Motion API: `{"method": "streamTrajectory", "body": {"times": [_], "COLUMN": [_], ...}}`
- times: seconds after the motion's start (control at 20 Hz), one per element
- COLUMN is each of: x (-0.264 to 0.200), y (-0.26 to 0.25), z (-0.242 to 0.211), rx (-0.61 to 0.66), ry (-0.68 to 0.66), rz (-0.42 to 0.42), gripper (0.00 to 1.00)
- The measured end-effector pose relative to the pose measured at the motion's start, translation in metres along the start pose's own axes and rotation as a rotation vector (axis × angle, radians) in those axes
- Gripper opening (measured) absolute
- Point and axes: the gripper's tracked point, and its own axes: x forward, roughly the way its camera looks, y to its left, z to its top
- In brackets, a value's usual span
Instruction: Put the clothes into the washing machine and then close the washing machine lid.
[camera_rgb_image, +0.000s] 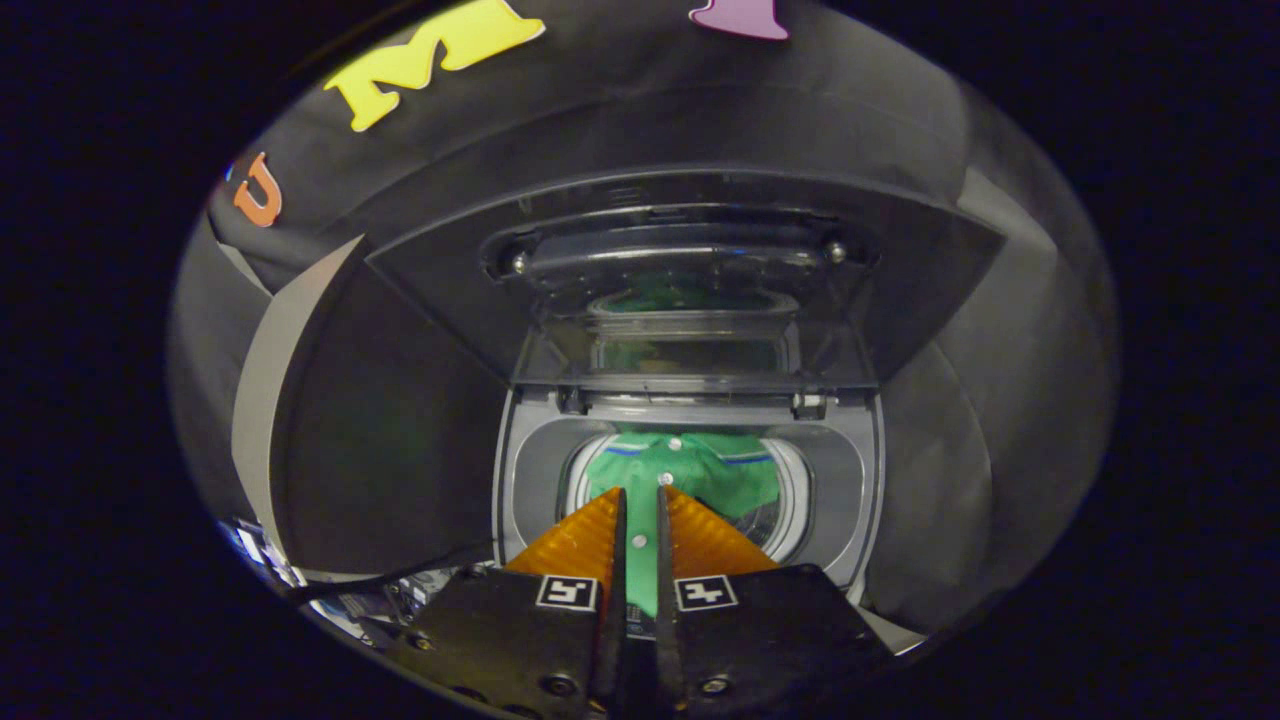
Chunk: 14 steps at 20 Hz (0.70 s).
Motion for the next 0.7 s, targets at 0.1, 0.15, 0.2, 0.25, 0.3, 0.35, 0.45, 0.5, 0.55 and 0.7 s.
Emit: {"method": "streamTrajectory", "body": {"times": [0.1,0.15,0.2,0.25,0.3,0.35,0.45,0.5,0.55,0.7], "x": [-0.007,-0.008,-0.012,-0.018,-0.026,-0.036,-0.055,-0.066,-0.079,-0.107], "y": [-0.002,-0.001,0.0,0.004,0.009,0.014,0.022,0.027,0.032,0.047], "z": [0.006,0.008,0.012,0.015,0.02,0.026,0.043,0.056,0.07,0.122], "rx": [-0.022,-0.031,-0.045,-0.06,-0.077,-0.098,-0.146,-0.174,-0.205,-0.263], "ry": [-0.018,-0.028,-0.037,-0.047,-0.062,-0.083,-0.147,-0.191,-0.242,-0.419], "rz": [-0.003,0.001,0.009,0.018,0.031,0.045,0.068,0.08,0.096,0.123], "gripper": [0.35,0.39,0.51,0.57,0.64,0.64,0.65,0.65,0.66,0.67]}}
